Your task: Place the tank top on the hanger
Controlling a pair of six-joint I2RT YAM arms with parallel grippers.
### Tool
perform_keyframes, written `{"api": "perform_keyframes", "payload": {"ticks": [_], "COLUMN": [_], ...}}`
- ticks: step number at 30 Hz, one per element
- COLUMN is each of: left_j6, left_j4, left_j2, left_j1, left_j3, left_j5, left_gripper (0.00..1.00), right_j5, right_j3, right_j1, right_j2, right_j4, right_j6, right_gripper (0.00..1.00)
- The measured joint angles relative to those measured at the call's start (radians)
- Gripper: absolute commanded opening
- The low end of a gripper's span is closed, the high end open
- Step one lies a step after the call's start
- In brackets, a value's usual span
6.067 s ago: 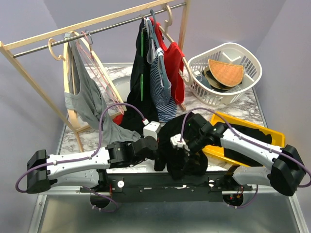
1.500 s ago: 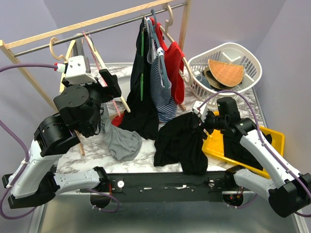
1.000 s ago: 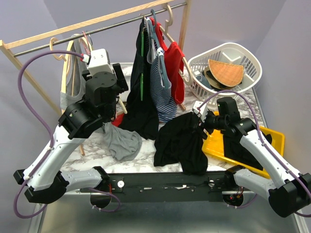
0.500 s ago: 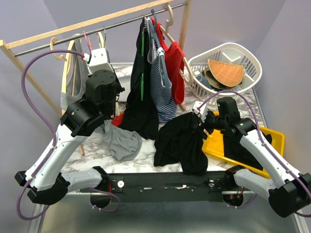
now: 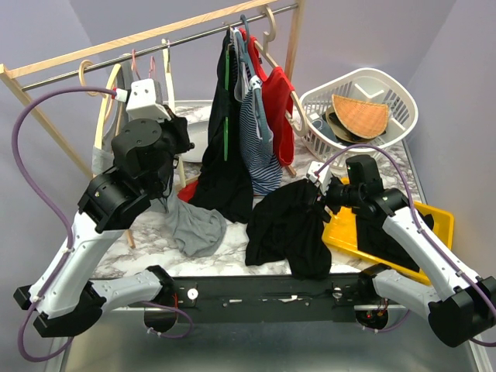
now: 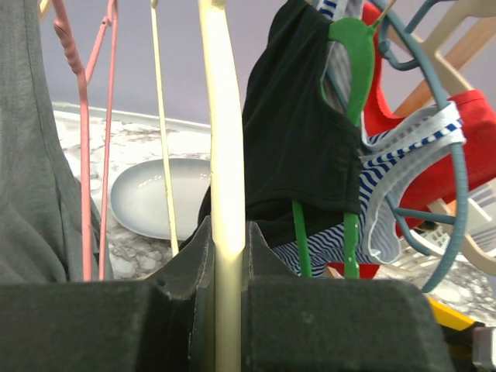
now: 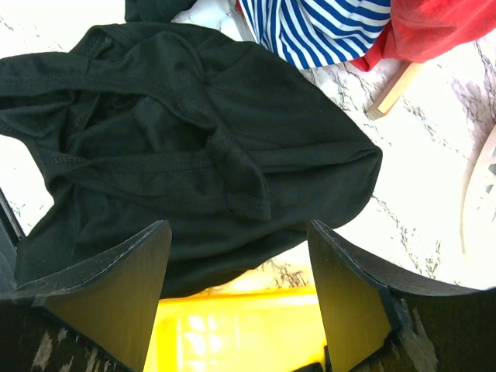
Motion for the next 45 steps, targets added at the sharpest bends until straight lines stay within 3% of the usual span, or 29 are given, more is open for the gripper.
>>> {"api": "perform_keyframes", "payload": {"ticks": [9,24,37,41,45], "left_j6": [-0.002,-0.015,0.052,0.076,0.085], "left_j4": [0.008,-0.035,-0.062,-0.063,-0.036], "left_j2": [-0.047,-0.229,-0.472,-0.49,-0.491], "left_j1": [0.0,0.0,0.0,0.0,0.0], "left_j3": [-0.01,-0.126,-0.152,-0.152,-0.177], "left_j5": [0.078,0.325,0.57,0.709,0.854], "left_gripper": [0.0,0.0,0.0,0.0,0.0], "right_j5": [0.0,-0.002,-0.188,-0.252,-0.287], "right_j3": [0.0,0.0,0.006,0.087,0.298], "right_j1": [0.0,0.0,0.0,0.0,0.0], "right_j2": [0.0,0.0,-0.129,-0.179,-0.196], "right_j4": [0.0,-0.005,-0.129,-0.242,-0.392], "right_j6": [0.0,-0.024,-0.151,-0.196,-0.241], "right_gripper": [0.8,0.8,0.8,0.8,0.8]}}
